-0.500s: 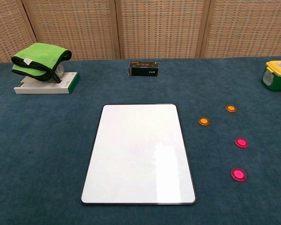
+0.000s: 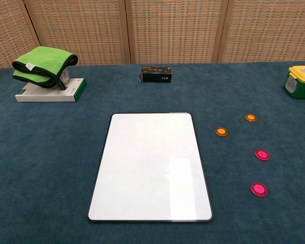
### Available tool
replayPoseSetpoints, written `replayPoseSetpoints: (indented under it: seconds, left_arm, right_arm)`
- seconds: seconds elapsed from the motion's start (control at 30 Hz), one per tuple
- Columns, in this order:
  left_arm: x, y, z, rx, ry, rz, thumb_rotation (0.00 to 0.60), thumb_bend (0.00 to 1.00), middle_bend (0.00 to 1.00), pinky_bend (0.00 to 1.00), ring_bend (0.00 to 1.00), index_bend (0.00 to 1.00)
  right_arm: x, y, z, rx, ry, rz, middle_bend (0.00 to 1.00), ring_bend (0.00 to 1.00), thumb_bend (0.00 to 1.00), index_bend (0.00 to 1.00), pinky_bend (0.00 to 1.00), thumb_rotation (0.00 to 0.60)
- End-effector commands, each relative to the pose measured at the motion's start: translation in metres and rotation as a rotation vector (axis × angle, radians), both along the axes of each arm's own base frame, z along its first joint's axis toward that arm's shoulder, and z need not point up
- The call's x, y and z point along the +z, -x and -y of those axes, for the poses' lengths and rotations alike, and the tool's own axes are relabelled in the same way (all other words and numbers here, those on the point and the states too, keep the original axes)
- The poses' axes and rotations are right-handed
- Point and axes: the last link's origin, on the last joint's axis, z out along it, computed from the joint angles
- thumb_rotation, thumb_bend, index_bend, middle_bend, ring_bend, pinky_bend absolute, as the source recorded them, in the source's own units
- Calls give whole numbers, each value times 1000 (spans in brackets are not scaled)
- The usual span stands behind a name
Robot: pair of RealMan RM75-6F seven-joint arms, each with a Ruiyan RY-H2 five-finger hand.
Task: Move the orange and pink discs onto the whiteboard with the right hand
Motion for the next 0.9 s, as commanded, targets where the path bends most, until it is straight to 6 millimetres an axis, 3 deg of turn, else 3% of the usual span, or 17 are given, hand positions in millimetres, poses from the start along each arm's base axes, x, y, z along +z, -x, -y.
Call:
replayPoseSetpoints:
  seconds: [0.03,0.2,0.4,0.63,0.9]
  left_arm:
    - [-1,0,-1,0,2,2,600,0,0,0,0,0]
    - [-2,0,-1,11,22,19,600,0,0,0,0,0]
    - [-2,-1,-2,12,30,18,600,0,0,0,0,0]
    - [-3,0,-3,25,38,26,600,0,0,0,0,0]
    - [-4,-1,-4,31,50,39,600,0,0,0,0,0]
  right_arm:
    - [-13,-16,42,63,-56,-31,0,0,111,173,0,600]
    - [-34,-33,87,97,-129,-59,0,0,255,337,0,600]
    - [-67,-56,125,76,-261,24,0,0,385,372,0,600]
    - [-101,-67,157,46,-328,-44,0,0,403,372,0,600]
    - [-129,-70,174,2,-352,-100,0,0,402,372,0,600]
